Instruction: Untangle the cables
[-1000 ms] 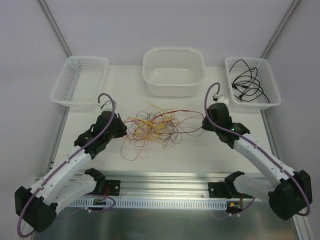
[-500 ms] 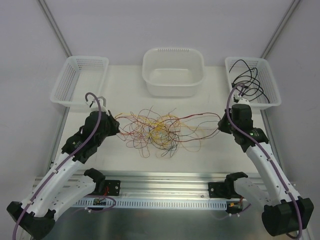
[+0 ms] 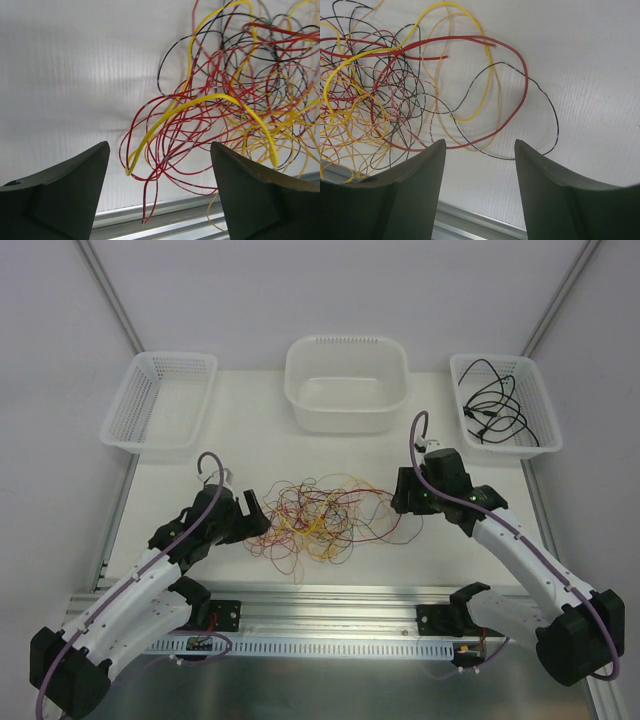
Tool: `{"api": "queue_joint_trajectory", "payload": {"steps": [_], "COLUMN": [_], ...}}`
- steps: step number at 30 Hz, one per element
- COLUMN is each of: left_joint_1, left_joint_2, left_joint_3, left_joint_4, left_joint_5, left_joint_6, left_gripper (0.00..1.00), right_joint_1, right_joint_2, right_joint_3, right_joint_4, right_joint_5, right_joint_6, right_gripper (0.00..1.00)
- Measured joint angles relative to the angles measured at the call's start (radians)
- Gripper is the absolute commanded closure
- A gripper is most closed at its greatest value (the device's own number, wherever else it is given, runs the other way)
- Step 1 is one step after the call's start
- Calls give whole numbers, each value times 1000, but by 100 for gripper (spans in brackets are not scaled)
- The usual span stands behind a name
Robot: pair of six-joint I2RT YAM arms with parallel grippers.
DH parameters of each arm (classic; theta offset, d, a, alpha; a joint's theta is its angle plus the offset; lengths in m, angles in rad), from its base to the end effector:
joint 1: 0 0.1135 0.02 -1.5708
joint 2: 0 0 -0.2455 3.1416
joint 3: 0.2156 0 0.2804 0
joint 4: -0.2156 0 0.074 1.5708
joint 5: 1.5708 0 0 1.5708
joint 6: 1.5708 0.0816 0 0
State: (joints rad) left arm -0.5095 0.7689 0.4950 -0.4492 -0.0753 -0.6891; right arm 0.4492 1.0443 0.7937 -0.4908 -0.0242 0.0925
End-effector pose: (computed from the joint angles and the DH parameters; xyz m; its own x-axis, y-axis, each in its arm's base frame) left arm 0.2125 -0.1117 0.1651 -0.7238 -0.3219 -0.6103 -0.0299 0.8983 -0.4383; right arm 0.2618 0.1284 0.2109 -0.6473 -0.2095 -0.7329 -0.3921 0.9161 0.0844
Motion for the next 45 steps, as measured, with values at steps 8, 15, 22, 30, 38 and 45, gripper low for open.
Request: {"api": "queue_joint_trajectory", "payload": {"steps": [8,15,22,30,38,45], "left_joint_1": [0,-45,-273,-370,-410,-415], "left_joint_2": [-61,81,98,166,256,310], "left_joint_3": [192,302,299,273,270,270], "left_joint_4": [-28,-43,-76,-94,-106,-108], "left_joint_5": [80,118,-85,-327,-412,-432], "left_joint_6": [169,191,-58,-322,-439,-484], "left_gripper": [4,8,27,56,64,83], "right_joint_1": [85,109,112,112,112,113], "right_joint_2": [-63,-141,-208,-238,-256,-253], "right_joint_3": [55,74,87,75,44,24], "right_joint_4": [-10,-26,-53,-56,-53,-44], "right_joint_5": [-4,-23,-14,-16,-19,-42], "right_joint_6": [-46,-69,-72,-71,-71,-71], "right_gripper": [15,1,1,1,1,1]}}
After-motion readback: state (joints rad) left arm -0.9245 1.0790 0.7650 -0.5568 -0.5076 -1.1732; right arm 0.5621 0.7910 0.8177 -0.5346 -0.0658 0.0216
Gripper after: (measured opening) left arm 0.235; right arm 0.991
